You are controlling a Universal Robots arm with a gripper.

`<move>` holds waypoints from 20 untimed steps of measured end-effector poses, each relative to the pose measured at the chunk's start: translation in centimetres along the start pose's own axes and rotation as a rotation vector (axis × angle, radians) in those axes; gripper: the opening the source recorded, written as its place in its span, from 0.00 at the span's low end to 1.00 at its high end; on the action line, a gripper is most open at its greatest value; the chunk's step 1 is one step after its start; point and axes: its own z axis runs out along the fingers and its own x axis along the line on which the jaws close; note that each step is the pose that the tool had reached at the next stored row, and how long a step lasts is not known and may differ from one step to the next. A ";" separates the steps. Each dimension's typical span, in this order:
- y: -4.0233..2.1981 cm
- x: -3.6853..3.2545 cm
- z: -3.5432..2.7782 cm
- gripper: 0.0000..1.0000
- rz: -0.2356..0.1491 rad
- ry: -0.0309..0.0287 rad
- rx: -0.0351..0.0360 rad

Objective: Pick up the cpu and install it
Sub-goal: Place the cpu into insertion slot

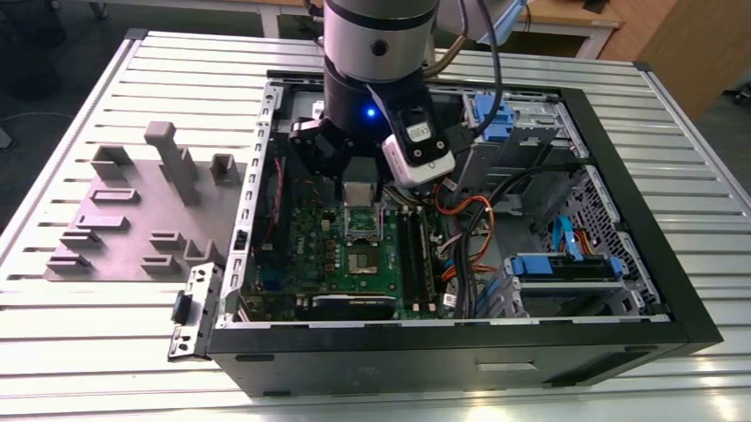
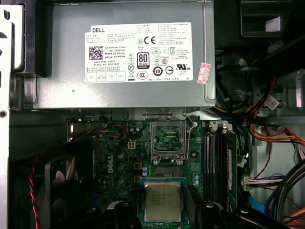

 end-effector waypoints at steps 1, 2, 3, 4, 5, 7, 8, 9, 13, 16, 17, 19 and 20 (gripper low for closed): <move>0.00 0.00 0.05 0.47 0.000 0.0000 -0.0001; -0.01 0.00 0.09 0.47 0.000 0.0000 0.0001; -0.01 0.00 0.13 0.47 0.000 0.0001 0.0002; -0.01 -0.01 0.18 0.47 0.000 0.0000 0.0001; -0.01 -0.01 0.23 0.47 0.000 0.0001 0.0002; -0.01 -0.01 0.29 0.47 0.000 0.0002 0.0004; -0.02 -0.01 0.33 0.47 0.000 0.0001 0.0002; -0.02 -0.01 0.36 0.47 0.000 0.0001 0.0002; -0.02 -0.01 0.46 0.47 0.000 0.0001 0.0002; -0.02 -0.01 0.59 0.47 0.000 0.0001 0.0001; -0.03 -0.01 0.70 0.47 0.000 0.0001 0.0001; -0.03 -0.01 0.73 0.47 0.000 0.0001 0.0002; -0.03 -0.01 0.76 0.47 0.000 0.0001 0.0001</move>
